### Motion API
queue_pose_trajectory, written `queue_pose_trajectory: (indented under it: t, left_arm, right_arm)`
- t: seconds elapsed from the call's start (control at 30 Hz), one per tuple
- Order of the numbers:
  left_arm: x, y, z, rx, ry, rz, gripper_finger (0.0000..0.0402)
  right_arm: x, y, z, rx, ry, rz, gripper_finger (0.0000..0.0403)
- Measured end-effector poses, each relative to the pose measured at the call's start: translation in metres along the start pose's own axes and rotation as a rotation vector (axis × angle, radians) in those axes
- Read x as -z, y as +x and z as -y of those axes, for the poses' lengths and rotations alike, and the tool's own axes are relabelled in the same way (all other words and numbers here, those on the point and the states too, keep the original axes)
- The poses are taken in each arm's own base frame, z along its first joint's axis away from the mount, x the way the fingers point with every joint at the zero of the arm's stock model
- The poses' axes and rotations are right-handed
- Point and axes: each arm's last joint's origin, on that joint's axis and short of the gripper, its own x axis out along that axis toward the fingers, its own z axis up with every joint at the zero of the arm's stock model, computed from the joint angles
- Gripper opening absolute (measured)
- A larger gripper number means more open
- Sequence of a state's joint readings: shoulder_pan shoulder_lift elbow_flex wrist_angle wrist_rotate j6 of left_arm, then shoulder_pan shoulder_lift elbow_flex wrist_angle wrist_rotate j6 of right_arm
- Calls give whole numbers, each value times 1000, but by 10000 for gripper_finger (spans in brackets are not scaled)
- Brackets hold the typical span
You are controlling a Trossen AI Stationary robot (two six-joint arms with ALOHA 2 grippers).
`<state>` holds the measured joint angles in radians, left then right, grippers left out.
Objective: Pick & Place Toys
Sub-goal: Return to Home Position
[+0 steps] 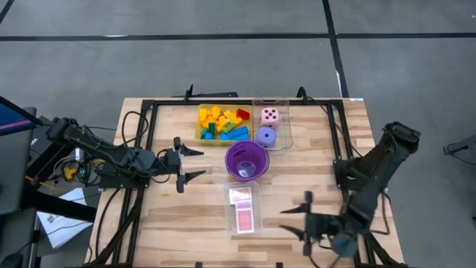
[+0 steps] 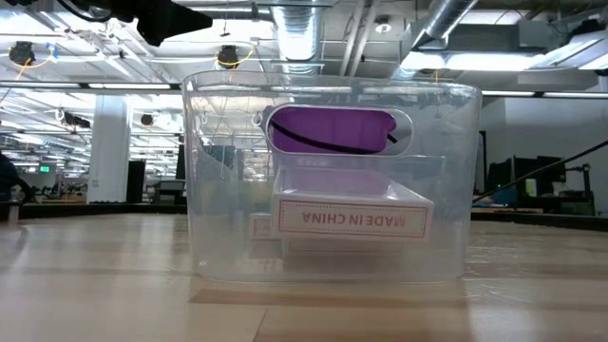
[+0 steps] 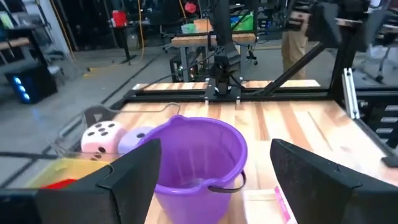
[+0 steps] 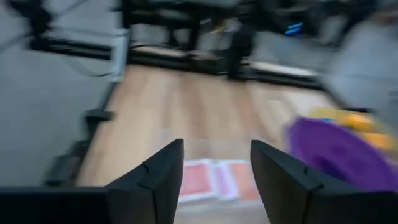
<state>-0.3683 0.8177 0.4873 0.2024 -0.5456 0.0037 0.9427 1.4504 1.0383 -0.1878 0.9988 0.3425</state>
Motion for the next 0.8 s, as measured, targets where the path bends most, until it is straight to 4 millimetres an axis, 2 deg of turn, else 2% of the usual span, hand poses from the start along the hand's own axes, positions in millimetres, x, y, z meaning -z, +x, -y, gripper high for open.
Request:
queue_pose_trajectory:
  t: [0.13, 0.23, 0.4, 0.57, 0.6, 0.7, 0.8]
  left_arm:
    - [5, 0, 0, -4, 45, 45, 277]
    - [16, 0, -1, -13, 79, 79, 241]
    - [41, -1, -4, -23, 131, 20, 144]
    - [47, -7, -10, 2, 142, 43, 27]
    - [47, -9, -12, 34, 132, 68, 14]
    - [50, -16, -18, 138, 118, 133, 12]
    - [58, -23, -25, 191, 89, 168, 5]
  right_arm:
    - [27, -23, 5, 130, 33, 45, 163]
    - [46, -30, 17, 150, 122, 51, 144]
    - [77, -23, 41, 200, 232, 41, 98]
    - [98, -9, 58, 224, 299, 11, 44]
    - [100, -7, 60, 218, 308, 4, 32]
    - [102, -1, 61, 187, 313, -2, 6]
    - [97, 2, 59, 145, 305, 13, 10]
